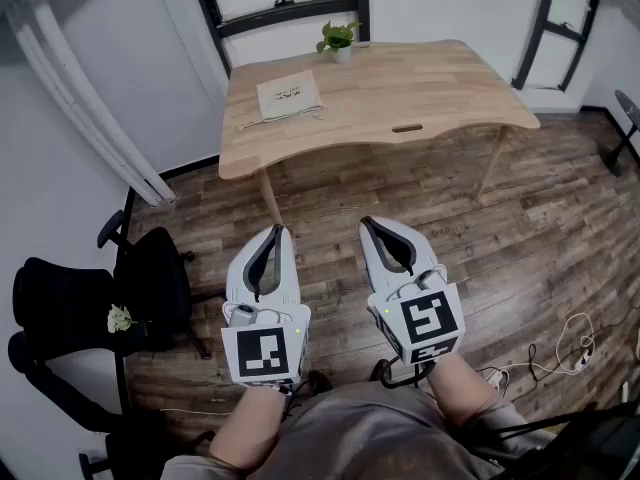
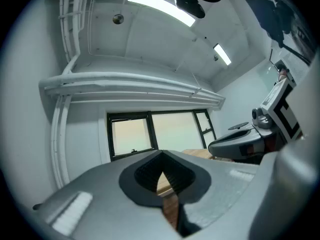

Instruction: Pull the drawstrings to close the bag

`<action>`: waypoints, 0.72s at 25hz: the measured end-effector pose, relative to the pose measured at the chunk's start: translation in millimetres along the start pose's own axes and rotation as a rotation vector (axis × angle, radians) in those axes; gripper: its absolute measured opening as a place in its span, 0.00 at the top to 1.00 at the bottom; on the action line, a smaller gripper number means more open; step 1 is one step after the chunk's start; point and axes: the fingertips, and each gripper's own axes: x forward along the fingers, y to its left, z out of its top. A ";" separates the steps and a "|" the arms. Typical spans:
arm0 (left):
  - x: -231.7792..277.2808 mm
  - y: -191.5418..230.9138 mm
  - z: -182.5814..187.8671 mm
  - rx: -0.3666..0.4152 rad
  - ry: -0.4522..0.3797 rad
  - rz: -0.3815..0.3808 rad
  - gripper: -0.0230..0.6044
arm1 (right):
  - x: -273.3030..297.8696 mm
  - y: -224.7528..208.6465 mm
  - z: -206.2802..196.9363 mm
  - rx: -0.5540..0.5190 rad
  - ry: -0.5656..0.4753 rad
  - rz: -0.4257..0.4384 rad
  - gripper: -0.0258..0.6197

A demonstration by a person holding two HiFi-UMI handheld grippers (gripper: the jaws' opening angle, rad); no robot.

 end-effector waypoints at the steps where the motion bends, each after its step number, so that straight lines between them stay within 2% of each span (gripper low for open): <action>1: 2.4 -1.6 0.0 0.000 -0.003 0.001 0.96 | 0.4 -2.9 -0.9 0.000 -0.002 0.000 0.92; 7: 10.0 -17.8 -3.0 -0.005 -0.004 0.003 0.96 | -6.2 -19.8 -11.0 0.010 0.004 0.000 0.92; 12: 18.2 -34.5 -9.4 -0.003 0.043 0.020 0.96 | -13.5 -38.3 -19.5 0.001 0.006 0.023 0.92; 18: 32.4 -48.3 -14.3 -0.009 0.066 0.029 0.96 | -14.9 -59.4 -32.5 0.048 0.015 0.053 0.91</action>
